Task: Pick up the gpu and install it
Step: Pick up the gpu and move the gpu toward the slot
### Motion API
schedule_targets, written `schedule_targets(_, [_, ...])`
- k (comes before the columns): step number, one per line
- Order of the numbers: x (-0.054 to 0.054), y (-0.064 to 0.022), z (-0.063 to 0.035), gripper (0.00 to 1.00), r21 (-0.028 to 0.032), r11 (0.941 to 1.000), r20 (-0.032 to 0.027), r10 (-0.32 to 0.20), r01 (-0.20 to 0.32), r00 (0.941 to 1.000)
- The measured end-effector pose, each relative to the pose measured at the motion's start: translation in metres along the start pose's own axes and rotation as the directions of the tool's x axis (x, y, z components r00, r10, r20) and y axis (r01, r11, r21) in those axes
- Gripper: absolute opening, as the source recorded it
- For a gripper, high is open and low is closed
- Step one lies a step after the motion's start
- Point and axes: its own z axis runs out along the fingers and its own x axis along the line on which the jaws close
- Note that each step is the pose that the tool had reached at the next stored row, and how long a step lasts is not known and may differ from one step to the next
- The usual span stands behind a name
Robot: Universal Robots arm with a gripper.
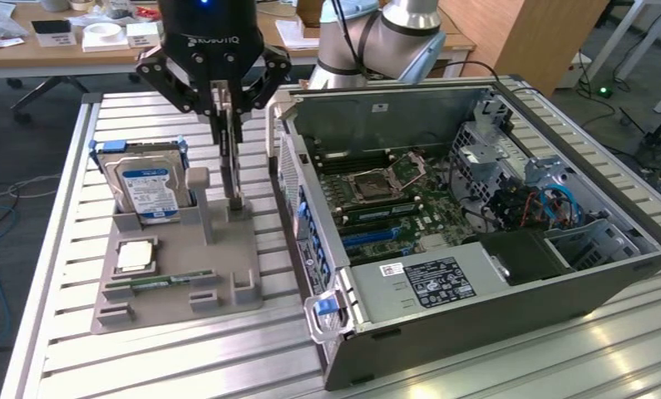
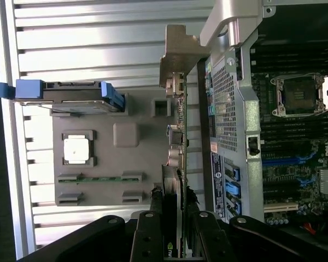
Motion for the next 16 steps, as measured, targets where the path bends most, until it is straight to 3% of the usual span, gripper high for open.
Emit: schedule_targets(16, [-0.015,0.0013,0.0004,0.26,-0.0014,1.0000,-0.0001,0.000,0.000,1.0000])
